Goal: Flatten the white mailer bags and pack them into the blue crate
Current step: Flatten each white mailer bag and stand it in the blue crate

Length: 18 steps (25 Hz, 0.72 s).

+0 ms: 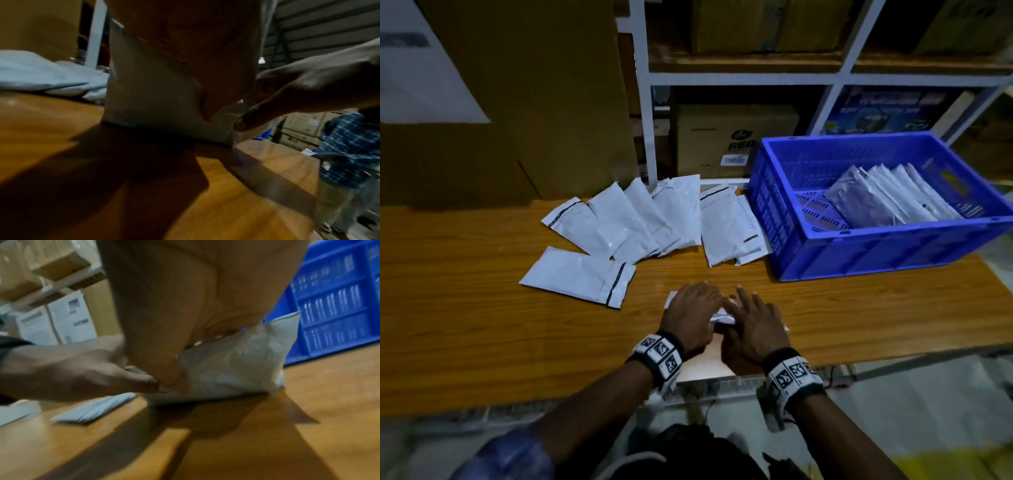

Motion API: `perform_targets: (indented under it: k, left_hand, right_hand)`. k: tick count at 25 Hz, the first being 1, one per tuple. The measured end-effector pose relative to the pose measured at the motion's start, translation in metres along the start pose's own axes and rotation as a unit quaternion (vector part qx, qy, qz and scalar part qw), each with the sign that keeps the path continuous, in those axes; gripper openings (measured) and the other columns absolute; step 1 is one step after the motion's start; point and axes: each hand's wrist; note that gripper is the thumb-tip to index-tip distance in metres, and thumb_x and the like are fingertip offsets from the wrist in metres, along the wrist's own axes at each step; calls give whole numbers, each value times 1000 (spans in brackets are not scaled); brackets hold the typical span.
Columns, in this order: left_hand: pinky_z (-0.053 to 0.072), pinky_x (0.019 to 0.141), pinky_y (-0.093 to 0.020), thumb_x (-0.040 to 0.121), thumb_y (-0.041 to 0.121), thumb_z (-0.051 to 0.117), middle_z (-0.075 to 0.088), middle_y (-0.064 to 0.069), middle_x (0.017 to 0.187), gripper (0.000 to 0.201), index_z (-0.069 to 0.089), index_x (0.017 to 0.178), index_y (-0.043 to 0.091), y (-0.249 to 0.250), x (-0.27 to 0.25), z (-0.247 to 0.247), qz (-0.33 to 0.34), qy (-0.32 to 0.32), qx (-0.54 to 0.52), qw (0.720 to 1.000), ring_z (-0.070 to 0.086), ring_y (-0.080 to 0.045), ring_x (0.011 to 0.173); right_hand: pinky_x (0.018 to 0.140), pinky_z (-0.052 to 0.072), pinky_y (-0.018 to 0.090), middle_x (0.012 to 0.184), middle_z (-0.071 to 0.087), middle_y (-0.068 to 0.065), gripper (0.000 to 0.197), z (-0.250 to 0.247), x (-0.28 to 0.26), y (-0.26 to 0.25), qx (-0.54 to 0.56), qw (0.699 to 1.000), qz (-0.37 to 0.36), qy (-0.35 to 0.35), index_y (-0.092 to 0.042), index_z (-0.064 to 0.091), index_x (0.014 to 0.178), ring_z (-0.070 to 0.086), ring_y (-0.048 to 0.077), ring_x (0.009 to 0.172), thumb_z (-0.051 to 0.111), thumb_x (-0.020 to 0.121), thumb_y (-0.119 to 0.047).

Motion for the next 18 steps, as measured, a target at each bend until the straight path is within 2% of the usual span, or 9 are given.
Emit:
perform_targets:
  k: [2, 4, 5, 7, 9, 11, 15, 18]
  left_hand:
    - [19, 122, -39, 79, 23, 66, 46, -1, 151, 56, 54, 134, 20, 4, -19, 19, -56, -24, -32, 998, 33, -24, 144]
    - [13, 124, -39, 79, 28, 60, 39, 0, 156, 54, 51, 132, 20, 5, -36, 35, -104, -29, -87, 990, 25, -20, 149]
    - [15, 124, -41, 78, 30, 56, 37, 0, 157, 59, 47, 136, 21, 6, -43, 41, -119, -25, -117, 986, 23, -19, 149]
    - [17, 123, -43, 83, 37, 49, 29, 0, 162, 71, 35, 150, 22, 10, -50, 52, -133, -11, -130, 983, 19, -18, 151]
    - [5, 126, -41, 97, 44, 38, 12, 4, 166, 65, 21, 158, 27, 12, -49, 55, -142, 6, -83, 986, 5, -17, 154]
    - [-4, 124, -41, 103, 46, 30, -4, 6, 167, 61, 10, 160, 32, 14, -43, 55, -165, 6, -35, 986, -8, -18, 154]
    - [0, 124, -48, 103, 42, 31, -3, 3, 168, 62, 10, 160, 30, 12, -36, 63, -189, -15, -8, 982, -10, -22, 154]
    - [1, 124, -48, 105, 43, 22, -3, 2, 168, 59, 7, 160, 30, 9, -33, 71, -196, -43, -8, 980, -12, -22, 154]
  right_hand:
    - [118, 3, 52, 164, -11, -3, 72, 23, -1, 1, 49, 998, -26, -31, -49, 1, 153, -5, 31, 151, 37, 92, -62]
    - [119, -8, 53, 162, -20, -8, 64, 46, -4, -2, 94, 995, -22, 1, -52, -6, 151, -20, 29, 149, 24, 96, -67]
    - [119, -8, 54, 162, -20, -9, 60, 55, -6, -5, 99, 994, -12, 33, -52, -6, 151, -22, 29, 148, 18, 98, -64]
    - [120, -1, 55, 164, -13, -5, 55, 69, -10, -9, 75, 993, 4, 91, -46, 0, 154, -17, 30, 150, 15, 102, -56]
    - [120, 3, 56, 165, -4, 0, 56, 76, -10, -10, 57, 992, 5, 116, -39, 9, 156, -8, 32, 151, 21, 103, -52]
    - [120, 3, 56, 165, 1, 2, 57, 79, -9, -9, 55, 990, 2, 132, -38, 12, 156, -5, 32, 151, 27, 103, -51]
    - [120, 4, 56, 165, 3, 1, 57, 78, -5, -6, 71, 987, -7, 141, -38, 15, 156, -4, 31, 152, 31, 103, -50]
    - [120, 0, 54, 165, 1, -1, 56, 78, 0, -5, 74, 990, -3, 119, -40, 13, 155, -6, 30, 152, 26, 102, -51]
Point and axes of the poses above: each hand's wrist, its own x-axis towards the middle knuckle, its own z-axis out of the palm, y = z × x
